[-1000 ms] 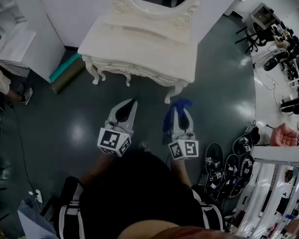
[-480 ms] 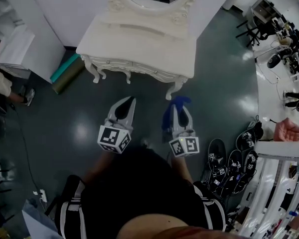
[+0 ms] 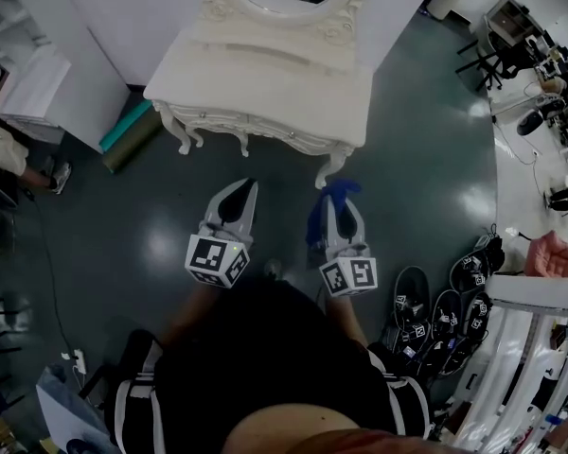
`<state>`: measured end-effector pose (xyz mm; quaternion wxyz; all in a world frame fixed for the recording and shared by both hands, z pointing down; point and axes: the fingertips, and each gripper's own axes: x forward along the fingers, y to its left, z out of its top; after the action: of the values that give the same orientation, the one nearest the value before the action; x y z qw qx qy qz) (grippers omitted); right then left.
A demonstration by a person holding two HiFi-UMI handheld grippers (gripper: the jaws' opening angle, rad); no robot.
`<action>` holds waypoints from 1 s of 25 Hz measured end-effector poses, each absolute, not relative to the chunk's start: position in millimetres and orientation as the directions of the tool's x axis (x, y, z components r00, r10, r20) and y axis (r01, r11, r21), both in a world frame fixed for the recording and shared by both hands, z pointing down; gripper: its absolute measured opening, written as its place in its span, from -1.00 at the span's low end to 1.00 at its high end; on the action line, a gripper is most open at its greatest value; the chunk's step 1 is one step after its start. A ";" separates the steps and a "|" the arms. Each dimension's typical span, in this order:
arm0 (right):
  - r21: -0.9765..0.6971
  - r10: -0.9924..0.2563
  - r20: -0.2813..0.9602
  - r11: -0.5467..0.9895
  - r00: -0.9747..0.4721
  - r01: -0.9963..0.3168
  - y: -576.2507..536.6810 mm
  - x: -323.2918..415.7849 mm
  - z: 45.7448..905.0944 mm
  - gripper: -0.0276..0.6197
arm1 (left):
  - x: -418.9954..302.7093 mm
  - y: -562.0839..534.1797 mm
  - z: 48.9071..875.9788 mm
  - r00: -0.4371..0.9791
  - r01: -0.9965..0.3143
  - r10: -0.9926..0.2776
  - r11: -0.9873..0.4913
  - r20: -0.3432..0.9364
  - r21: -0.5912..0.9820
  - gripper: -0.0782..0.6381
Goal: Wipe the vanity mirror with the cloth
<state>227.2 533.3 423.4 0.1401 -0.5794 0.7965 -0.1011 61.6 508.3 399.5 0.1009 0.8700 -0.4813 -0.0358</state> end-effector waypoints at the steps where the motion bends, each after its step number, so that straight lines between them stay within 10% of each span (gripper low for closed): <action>1: -0.323 -0.950 -0.105 0.314 -0.295 -0.893 533.3 230.8 423.9 -0.72 | 65.0 508.5 400.0 0.529 -0.834 -0.848 -0.511 0.036 0.209 -0.75; 25: -0.311 -0.942 -0.098 0.334 -0.320 -0.890 461.6 256.2 434.4 -0.72 | 97.3 428.3 410.8 0.517 -0.842 -0.855 -0.498 0.045 0.208 -0.75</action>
<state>256.2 461.6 434.4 0.1313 -0.5682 0.8061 -0.1001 97.3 428.3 410.8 0.1020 0.8648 -0.4906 -0.0319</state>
